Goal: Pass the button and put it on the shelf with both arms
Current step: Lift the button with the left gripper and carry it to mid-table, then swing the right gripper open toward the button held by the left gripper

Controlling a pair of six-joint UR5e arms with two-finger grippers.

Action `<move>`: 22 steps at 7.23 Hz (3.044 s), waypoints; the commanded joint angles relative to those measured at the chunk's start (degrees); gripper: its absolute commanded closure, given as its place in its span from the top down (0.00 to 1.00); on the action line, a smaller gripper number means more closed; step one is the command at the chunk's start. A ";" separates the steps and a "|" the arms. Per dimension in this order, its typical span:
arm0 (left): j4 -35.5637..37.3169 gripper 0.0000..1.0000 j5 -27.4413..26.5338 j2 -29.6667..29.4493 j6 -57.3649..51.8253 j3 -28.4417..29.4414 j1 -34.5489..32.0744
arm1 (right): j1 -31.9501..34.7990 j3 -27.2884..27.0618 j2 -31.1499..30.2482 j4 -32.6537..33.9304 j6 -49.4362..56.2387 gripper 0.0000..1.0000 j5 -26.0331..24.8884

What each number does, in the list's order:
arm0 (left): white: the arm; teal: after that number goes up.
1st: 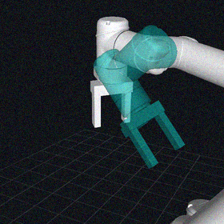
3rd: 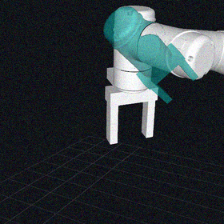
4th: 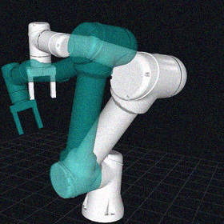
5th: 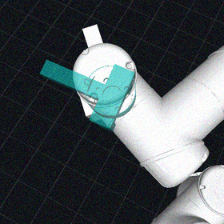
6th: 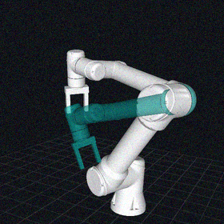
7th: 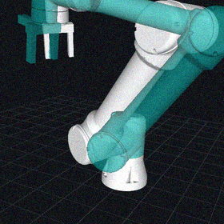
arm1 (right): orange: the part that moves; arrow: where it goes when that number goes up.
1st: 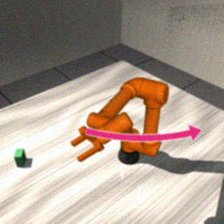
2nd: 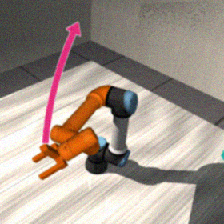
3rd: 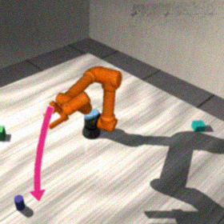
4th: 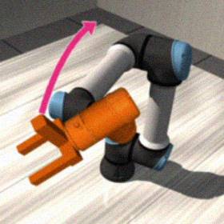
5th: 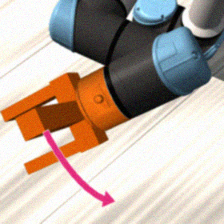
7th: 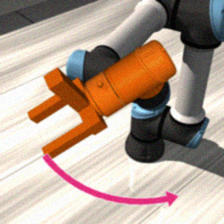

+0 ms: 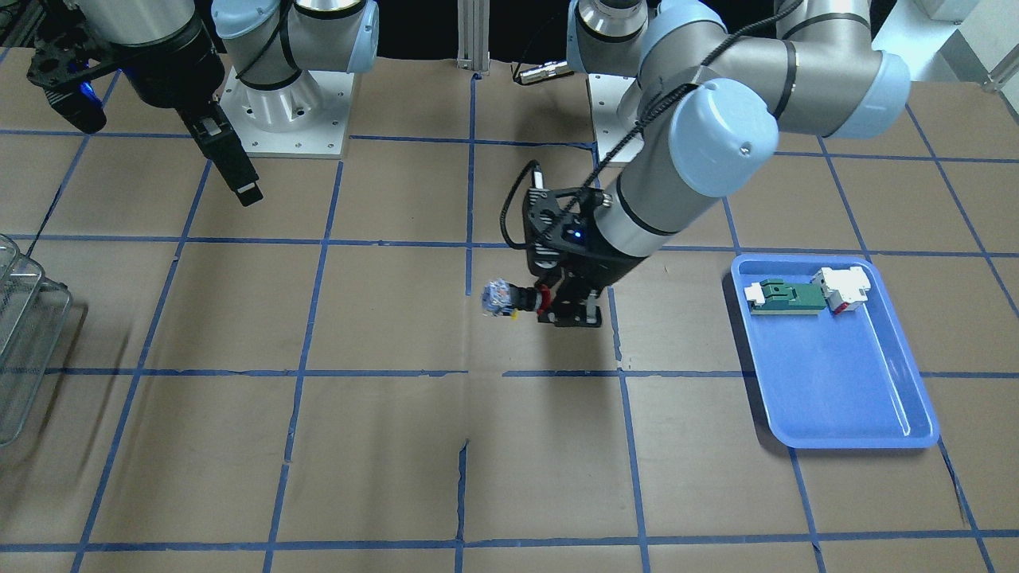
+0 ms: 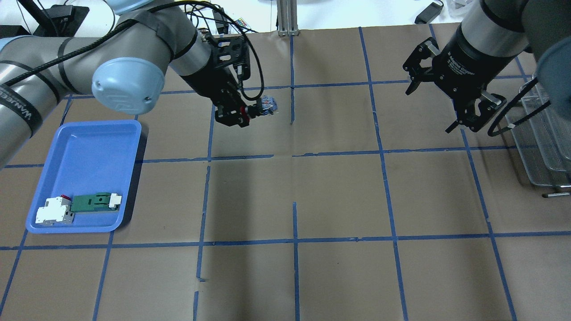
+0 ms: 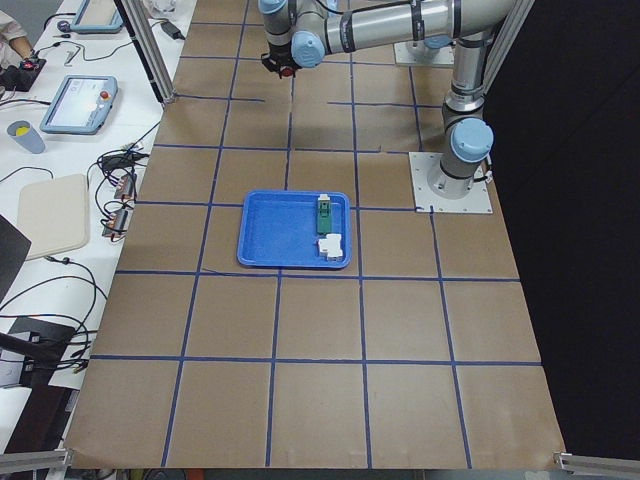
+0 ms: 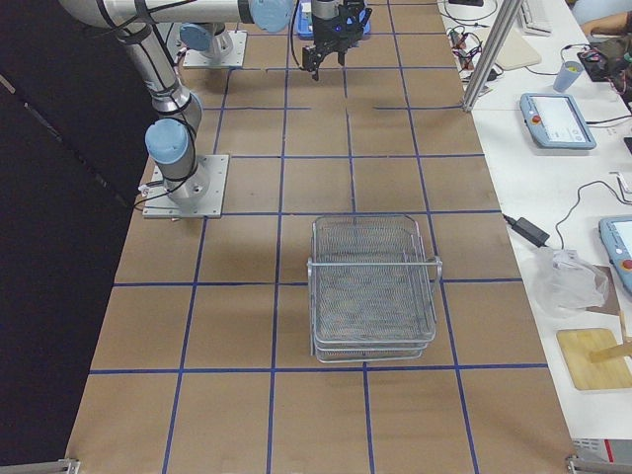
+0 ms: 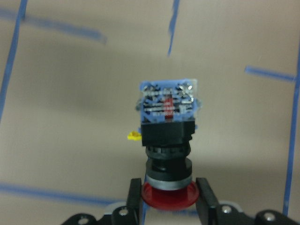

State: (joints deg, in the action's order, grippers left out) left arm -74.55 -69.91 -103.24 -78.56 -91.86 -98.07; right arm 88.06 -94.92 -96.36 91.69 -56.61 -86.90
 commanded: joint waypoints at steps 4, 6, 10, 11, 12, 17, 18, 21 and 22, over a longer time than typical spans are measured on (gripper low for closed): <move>2.39 0.00 -2.82 0.33 11.55 1.76 -10.89 | 0.19 6.04 1.60 -2.82 -25.36 1.00 0.77; -2.41 0.00 -5.23 1.64 14.40 4.83 -13.11 | 0.80 7.82 4.15 -3.10 -30.91 1.00 1.03; -10.53 0.00 -8.75 2.96 15.19 7.31 -13.11 | 0.89 7.82 4.51 -2.93 -31.28 1.00 5.42; -10.53 0.00 -8.58 2.96 15.36 7.40 -13.11 | 0.89 7.82 4.60 -2.92 -31.28 1.00 5.43; -10.53 0.00 -8.66 2.96 15.54 7.31 -13.29 | 0.46 7.82 4.78 -3.10 -30.41 1.00 6.30; -10.62 0.00 -8.49 2.70 15.63 7.49 -13.20 | -5.85 2.22 5.48 -3.28 -22.67 1.00 23.82; -10.71 0.00 -8.66 2.70 15.63 7.48 -13.20 | -7.18 -0.76 5.31 -2.49 -19.88 1.00 31.97; -10.80 0.00 -8.66 2.00 15.72 8.10 -13.20 | -7.99 -4.46 5.30 -2.40 -18.54 1.00 44.47; -10.80 0.00 -8.75 1.99 15.72 8.01 -13.20 | -8.07 -6.48 5.22 -2.14 -18.02 1.00 46.97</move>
State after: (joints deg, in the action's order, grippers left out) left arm -85.34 -78.59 -101.16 -62.85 -83.85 -111.27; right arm 80.11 -99.00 -91.08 89.29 -75.18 -44.73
